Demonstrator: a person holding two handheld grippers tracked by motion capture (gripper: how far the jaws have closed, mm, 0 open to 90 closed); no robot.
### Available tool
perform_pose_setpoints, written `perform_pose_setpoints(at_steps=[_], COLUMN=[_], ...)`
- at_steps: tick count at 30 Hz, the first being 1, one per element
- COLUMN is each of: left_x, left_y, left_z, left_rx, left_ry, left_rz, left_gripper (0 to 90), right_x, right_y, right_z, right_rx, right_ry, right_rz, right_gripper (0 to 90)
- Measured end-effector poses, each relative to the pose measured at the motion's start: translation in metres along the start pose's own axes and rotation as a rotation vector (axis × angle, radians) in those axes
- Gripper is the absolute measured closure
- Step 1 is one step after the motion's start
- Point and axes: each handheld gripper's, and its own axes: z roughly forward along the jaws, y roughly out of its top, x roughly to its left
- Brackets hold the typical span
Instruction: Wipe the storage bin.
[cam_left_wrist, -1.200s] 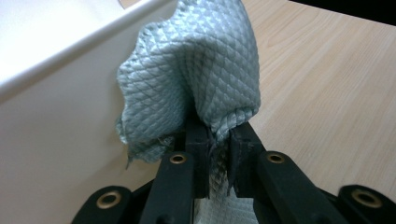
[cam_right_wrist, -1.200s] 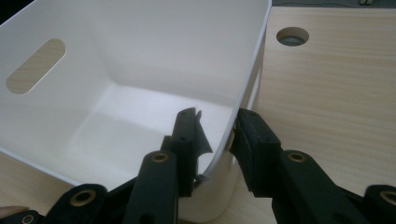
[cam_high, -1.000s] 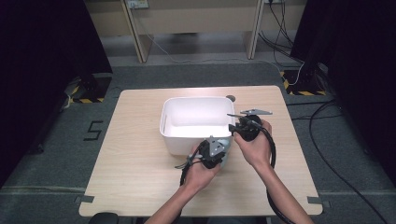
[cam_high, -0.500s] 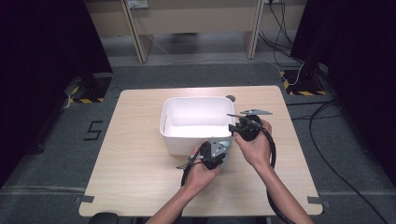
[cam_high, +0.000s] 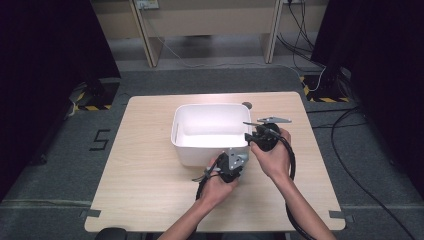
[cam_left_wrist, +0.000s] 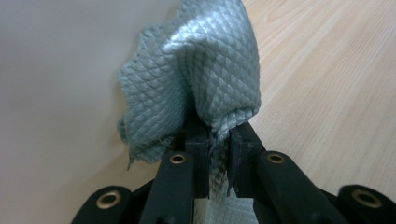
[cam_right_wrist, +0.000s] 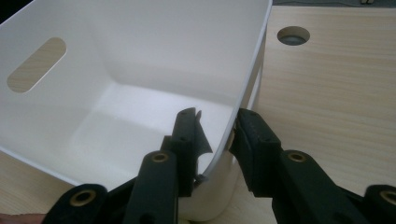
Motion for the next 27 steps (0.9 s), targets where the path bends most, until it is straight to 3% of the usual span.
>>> perform_pose_setpoints(at_steps=[10,27], left_x=[-0.002,-0.007], left_y=[-0.003,0.008], left_z=[0.008,0.014], left_rx=[0.023,-0.005], left_ry=[-0.011,-0.021], left_rz=[0.003,0.002], left_gripper=[80.6,80.5], right_x=[0.000,0.000], right_y=[0.000,0.000], right_z=[0.000,0.000], right_rx=[0.000,0.003], right_ry=[-0.001,0.005], right_rz=[0.000,0.007], right_gripper=[69.9,69.8])
